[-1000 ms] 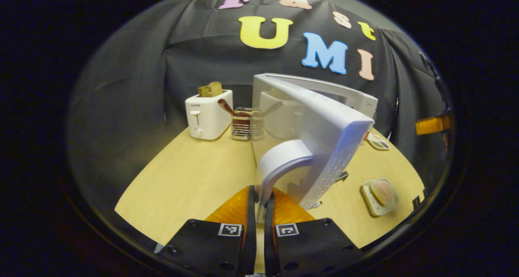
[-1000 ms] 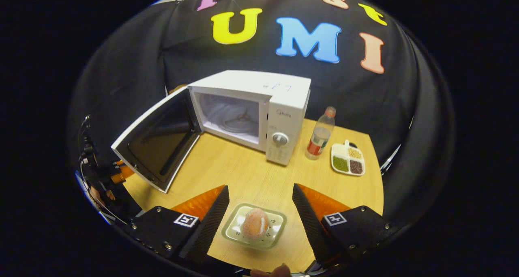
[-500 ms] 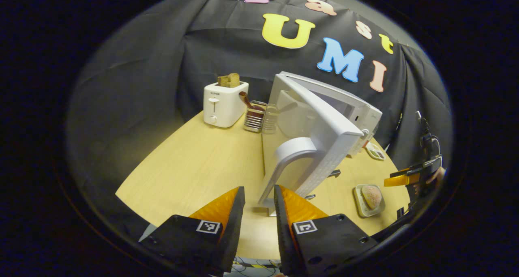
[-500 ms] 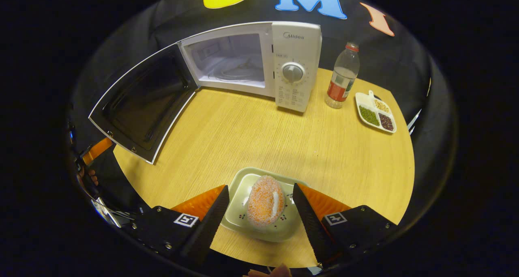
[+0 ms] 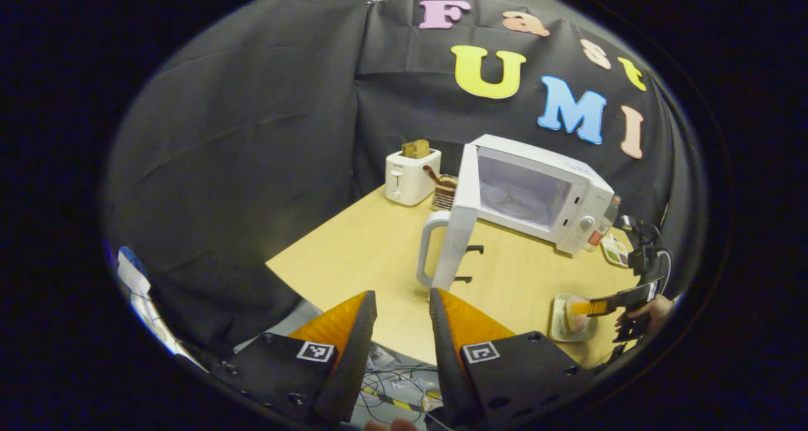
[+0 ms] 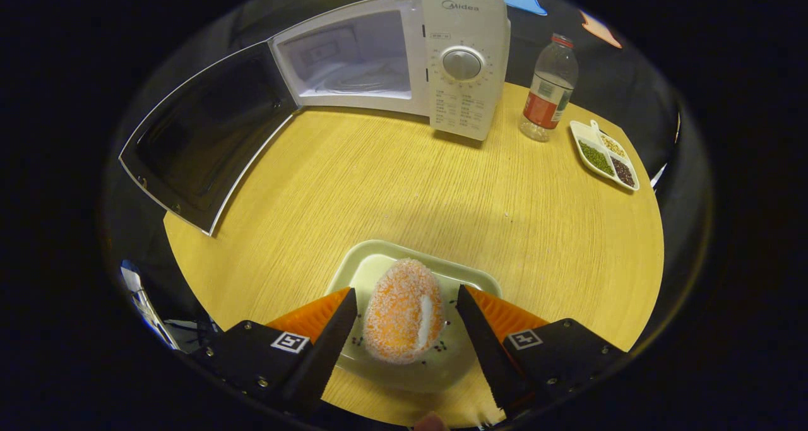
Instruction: Open the microwave oven with the left hand, put the food in, and close the microwave oven.
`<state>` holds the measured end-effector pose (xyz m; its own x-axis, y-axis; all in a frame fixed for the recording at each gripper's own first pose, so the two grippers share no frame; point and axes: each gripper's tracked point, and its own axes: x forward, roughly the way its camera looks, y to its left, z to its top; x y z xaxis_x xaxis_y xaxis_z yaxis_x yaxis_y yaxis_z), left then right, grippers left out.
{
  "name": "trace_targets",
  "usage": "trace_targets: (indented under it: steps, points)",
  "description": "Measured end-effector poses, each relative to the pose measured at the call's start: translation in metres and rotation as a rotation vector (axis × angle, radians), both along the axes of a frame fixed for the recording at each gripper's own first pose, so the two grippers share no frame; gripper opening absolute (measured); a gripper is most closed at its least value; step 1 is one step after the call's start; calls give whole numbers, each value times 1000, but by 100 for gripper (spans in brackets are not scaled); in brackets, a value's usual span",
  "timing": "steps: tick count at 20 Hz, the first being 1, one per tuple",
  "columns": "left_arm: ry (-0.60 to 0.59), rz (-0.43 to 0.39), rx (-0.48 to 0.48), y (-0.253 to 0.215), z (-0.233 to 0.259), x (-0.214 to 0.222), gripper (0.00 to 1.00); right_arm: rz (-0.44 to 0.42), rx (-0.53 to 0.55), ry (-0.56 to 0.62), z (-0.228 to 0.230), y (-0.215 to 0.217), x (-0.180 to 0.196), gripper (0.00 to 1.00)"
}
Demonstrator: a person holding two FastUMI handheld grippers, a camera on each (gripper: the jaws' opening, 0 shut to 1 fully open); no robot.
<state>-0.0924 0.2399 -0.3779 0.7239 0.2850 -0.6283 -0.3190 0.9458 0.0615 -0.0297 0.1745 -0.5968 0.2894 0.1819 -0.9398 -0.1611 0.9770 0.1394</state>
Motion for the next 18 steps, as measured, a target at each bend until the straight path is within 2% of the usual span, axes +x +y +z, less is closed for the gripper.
trace_targets:
  steps: [1, 3, 4, 6, 7, 8, 9, 11, 12, 13, 15, 18]
  points:
    - [-4, 19, 11, -8, 9, -9, 56, 6, 8, 14, -6, 2, -4, 98]
    - [-14, 51, 8, -20, 22, -24, 59, 16, -16, 47, -16, -1, -12, 98]
    - [-23, 62, -2, -24, 28, -28, 61, 17, -22, 18, -15, 1, -8, 94]
    - [-46, 74, -20, -28, 33, -31, 65, 26, -58, 39, -17, -2, -13, 86]
    - [-59, 77, -27, -27, 35, -33, 62, 24, -73, 27, -18, -2, -10, 86]
    - [-72, 75, -38, -24, 37, -33, 65, 23, -78, 39, -18, -1, -14, 77]
    - [-87, 70, -51, -19, 39, -37, 65, 11, -69, 46, -17, 0, -13, 74]
    - [-108, 47, -77, -11, 39, -37, 62, -21, -53, 65, -15, 4, -14, 71]
    - [-117, 30, -77, -4, 42, -37, 58, -44, -46, 77, -11, 6, -14, 64]
    - [-131, 10, -73, 2, 45, -36, 58, -76, -39, 73, -6, 10, -13, 64]
    - [-149, -39, -72, 15, 49, -31, 66, -128, -25, 38, 11, 21, -5, 64]
    - [-164, -105, -103, 33, 47, -18, 66, -184, 3, -17, 33, 41, 5, 64]
